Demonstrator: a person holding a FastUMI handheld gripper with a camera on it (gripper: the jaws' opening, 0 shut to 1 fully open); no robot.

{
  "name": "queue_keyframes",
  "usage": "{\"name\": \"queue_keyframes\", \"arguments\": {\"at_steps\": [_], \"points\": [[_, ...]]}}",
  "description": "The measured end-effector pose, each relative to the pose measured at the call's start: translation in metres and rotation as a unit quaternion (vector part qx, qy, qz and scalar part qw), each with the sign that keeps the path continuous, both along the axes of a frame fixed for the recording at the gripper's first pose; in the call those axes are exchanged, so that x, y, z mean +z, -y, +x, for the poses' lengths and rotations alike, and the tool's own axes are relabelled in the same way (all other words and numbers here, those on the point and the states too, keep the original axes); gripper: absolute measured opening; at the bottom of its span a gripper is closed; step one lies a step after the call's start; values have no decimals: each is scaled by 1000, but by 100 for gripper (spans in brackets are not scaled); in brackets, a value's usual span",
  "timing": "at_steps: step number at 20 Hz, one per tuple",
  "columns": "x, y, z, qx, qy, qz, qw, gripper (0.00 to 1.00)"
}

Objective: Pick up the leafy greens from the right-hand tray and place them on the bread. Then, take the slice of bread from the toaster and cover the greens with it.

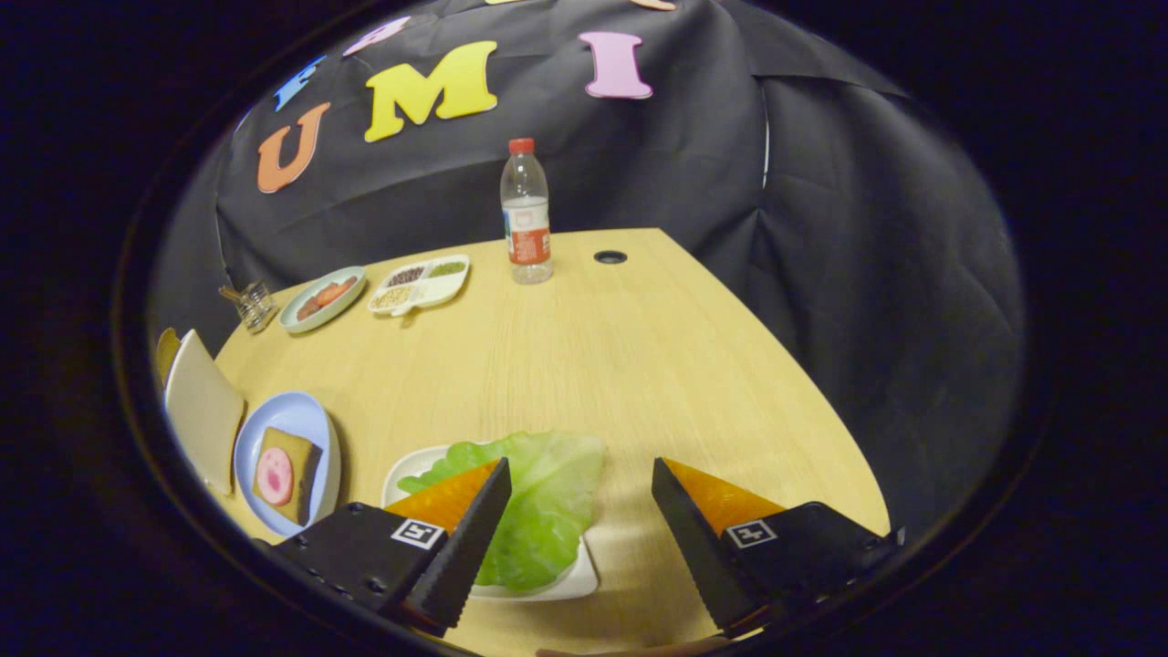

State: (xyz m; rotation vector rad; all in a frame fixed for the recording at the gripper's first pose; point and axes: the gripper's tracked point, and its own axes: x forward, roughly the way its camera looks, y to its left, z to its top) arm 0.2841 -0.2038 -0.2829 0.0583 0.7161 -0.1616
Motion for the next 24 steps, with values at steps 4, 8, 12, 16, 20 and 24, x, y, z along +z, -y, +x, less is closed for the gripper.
{"name": "queue_keyframes", "arguments": {"at_steps": [4, 8, 12, 16, 20, 24], "points": [[-20, -2, 6, 10, -48, -1, 999, 96], [-14, -9, 7, 18, -42, -4, 999, 64], [-13, -14, 4, 23, -48, -5, 999, 9], [8, -24, -3, 31, -30, -21, 999, 0], [50, -41, -19, 37, 9, -36, 999, 0], [87, -64, -42, 39, 35, -55, 997, 0]]}}
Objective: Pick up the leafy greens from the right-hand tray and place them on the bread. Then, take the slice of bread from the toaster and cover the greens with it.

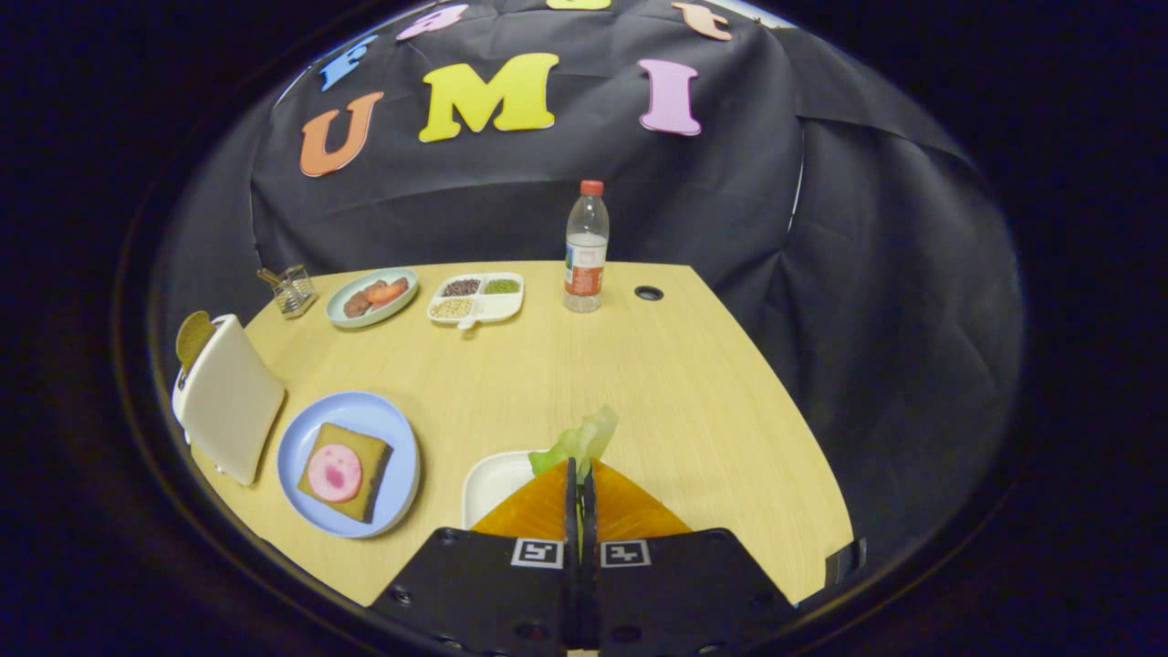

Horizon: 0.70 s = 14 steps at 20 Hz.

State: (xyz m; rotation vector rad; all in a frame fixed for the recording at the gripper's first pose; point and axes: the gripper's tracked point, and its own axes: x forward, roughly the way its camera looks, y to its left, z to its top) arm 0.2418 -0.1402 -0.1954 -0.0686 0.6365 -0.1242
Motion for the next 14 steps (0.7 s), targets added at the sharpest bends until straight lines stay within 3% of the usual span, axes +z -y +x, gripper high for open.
{"name": "queue_keyframes", "arguments": {"at_steps": [8, 14], "points": [[44, -63, -42, 12, 36, -31, 999, 0], [42, -135, -53, 45, 45, -50, 997, 0]]}}
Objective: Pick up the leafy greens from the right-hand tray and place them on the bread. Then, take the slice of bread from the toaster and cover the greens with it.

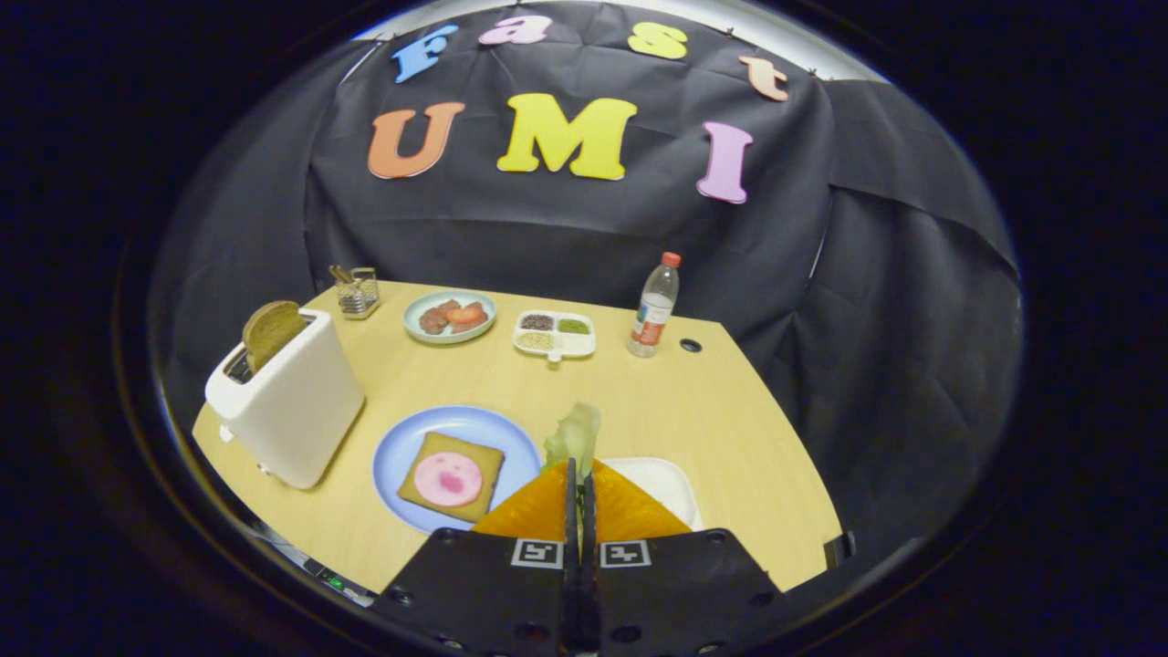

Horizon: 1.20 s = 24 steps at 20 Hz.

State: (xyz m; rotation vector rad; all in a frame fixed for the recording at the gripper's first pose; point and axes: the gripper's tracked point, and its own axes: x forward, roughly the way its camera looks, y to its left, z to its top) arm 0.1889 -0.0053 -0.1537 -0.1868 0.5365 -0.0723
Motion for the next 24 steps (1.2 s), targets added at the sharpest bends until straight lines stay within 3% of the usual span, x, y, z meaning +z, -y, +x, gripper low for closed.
{"name": "queue_keyframes", "arguments": {"at_steps": [6, 14, 24], "points": [[-15, -73, 0, 35, -11, 8, 999, 0], [-42, -158, 10, 119, -35, 61, 990, 0], [-89, -123, 79, 108, -51, 37, 992, 0]]}}
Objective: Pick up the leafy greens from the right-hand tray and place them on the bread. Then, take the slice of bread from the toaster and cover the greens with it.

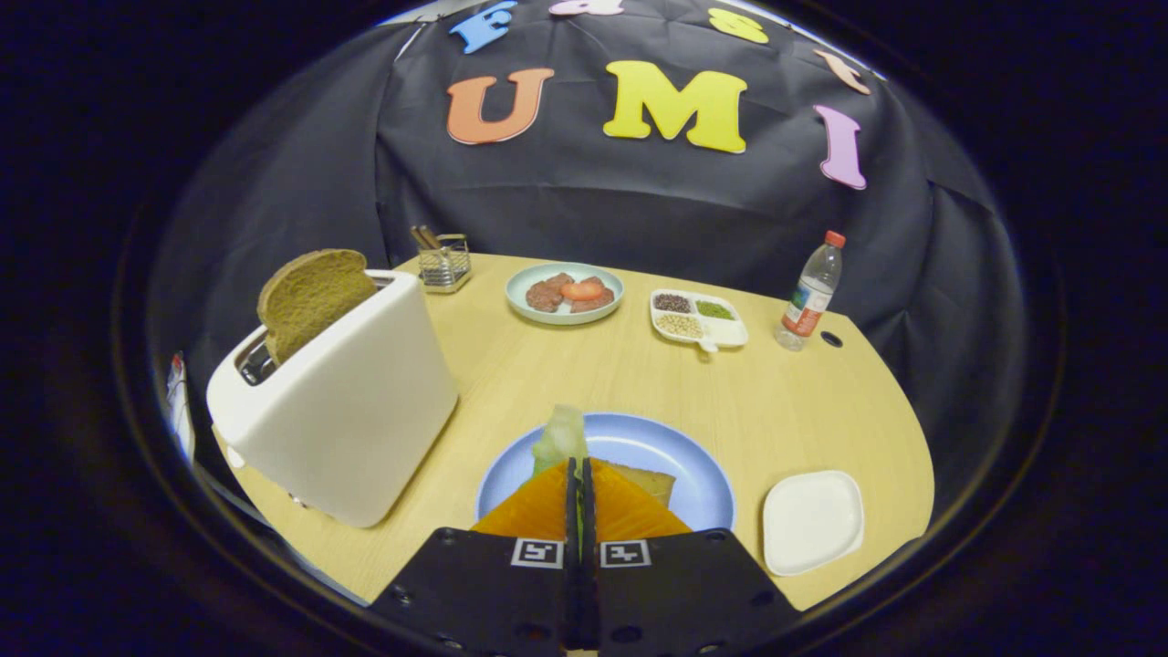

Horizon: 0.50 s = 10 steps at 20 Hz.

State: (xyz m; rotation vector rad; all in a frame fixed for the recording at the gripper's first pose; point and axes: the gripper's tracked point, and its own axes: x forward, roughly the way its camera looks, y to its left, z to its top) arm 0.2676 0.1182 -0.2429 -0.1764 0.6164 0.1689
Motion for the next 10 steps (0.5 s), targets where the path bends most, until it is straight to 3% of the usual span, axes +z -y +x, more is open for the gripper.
{"name": "queue_keyframes", "arguments": {"at_steps": [8, 9, 10], "points": [[-34, 18, 27, -30, -24, 17, 999, 3], [-33, 20, 27, -35, -23, 17, 999, 5], [-32, 21, 26, -38, -22, 16, 999, 23]]}}
